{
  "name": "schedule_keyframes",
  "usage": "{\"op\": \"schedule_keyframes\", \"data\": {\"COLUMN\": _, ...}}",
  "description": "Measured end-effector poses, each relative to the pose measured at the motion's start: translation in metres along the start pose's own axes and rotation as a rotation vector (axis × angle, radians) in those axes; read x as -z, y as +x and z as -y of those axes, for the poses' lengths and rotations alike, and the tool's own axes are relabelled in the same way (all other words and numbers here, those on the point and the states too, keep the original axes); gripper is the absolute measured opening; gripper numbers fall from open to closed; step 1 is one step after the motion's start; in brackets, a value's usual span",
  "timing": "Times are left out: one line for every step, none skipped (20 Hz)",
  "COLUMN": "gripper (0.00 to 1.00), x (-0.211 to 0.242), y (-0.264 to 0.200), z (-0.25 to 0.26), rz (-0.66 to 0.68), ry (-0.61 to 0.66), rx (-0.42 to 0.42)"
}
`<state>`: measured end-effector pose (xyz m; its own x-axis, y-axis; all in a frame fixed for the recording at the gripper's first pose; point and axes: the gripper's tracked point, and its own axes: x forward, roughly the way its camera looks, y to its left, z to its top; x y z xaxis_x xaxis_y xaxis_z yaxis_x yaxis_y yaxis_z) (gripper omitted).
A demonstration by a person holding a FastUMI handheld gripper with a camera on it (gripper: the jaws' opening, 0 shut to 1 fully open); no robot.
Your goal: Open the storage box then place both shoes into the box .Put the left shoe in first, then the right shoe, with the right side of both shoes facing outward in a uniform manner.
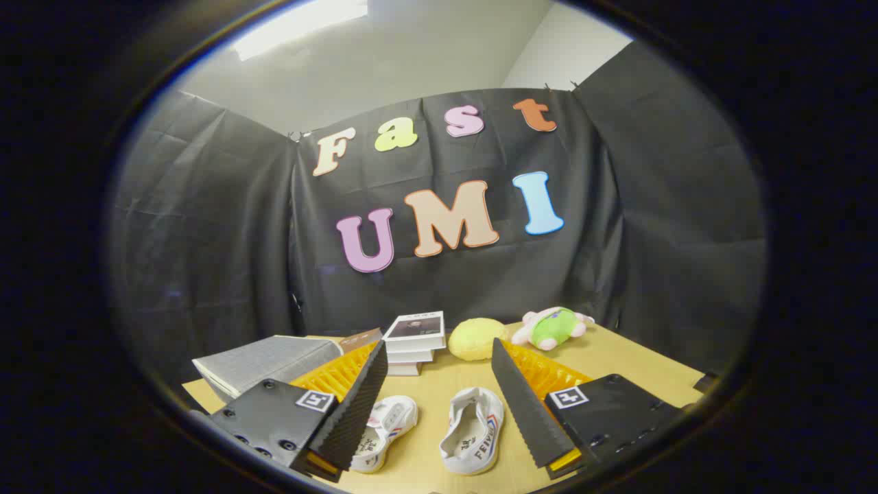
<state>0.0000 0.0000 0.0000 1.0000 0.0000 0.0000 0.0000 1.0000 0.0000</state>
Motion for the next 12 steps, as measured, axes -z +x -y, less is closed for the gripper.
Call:
{"op": "schedule_keyframes", "data": {"gripper": 0.97, "x": -0.001, "y": 0.001, "z": 0.001, "rz": 0.004, "ry": -0.001, "rx": 0.001}}
{"op": "schedule_keyframes", "data": {"gripper": 0.97, "x": -0.004, "y": 0.0, "z": 0.0, "rz": 0.01, "ry": 0.003, "rx": 0.001}}
{"op": "schedule_keyframes", "data": {"gripper": 0.97, "x": -0.006, "y": 0.0, "z": 0.0, "rz": 0.016, "ry": 0.009, "rx": -0.001}}
{"op": "schedule_keyframes", "data": {"gripper": 0.97, "x": -0.007, "y": 0.0, "z": 0.0, "rz": 0.021, "ry": 0.014, "rx": -0.001}}
{"op": "schedule_keyframes", "data": {"gripper": 0.97, "x": -0.006, "y": 0.001, "z": 0.0, "rz": 0.022, "ry": 0.016, "rx": -0.002}}
{"op": "schedule_keyframes", "data": {"gripper": 0.97, "x": -0.004, "y": 0.002, "z": -0.001, "rz": 0.016, "ry": 0.013, "rx": -0.002}}
{"op": "schedule_keyframes", "data": {"gripper": 0.97, "x": -0.002, "y": 0.002, "z": -0.001, "rz": 0.009, "ry": 0.01, "rx": 0.0}}
{"op": "schedule_keyframes", "data": {"gripper": 0.97, "x": -0.001, "y": 0.002, "z": -0.003, "rz": 0.005, "ry": 0.01, "rx": -0.002}}
{"op": "schedule_keyframes", "data": {"gripper": 0.97, "x": 0.0, "y": 0.002, "z": -0.006, "rz": 0.003, "ry": 0.01, "rx": -0.006}}
{"op": "schedule_keyframes", "data": {"gripper": 0.97, "x": 0.0, "y": 0.002, "z": -0.009, "rz": 0.004, "ry": 0.009, "rx": -0.009}}
{"op": "schedule_keyframes", "data": {"gripper": 0.97, "x": -0.001, "y": 0.002, "z": -0.011, "rz": 0.007, "ry": 0.007, "rx": -0.012}}
{"op": "schedule_keyframes", "data": {"gripper": 0.97, "x": -0.001, "y": 0.004, "z": -0.014, "rz": 0.007, "ry": 0.005, "rx": -0.016}}
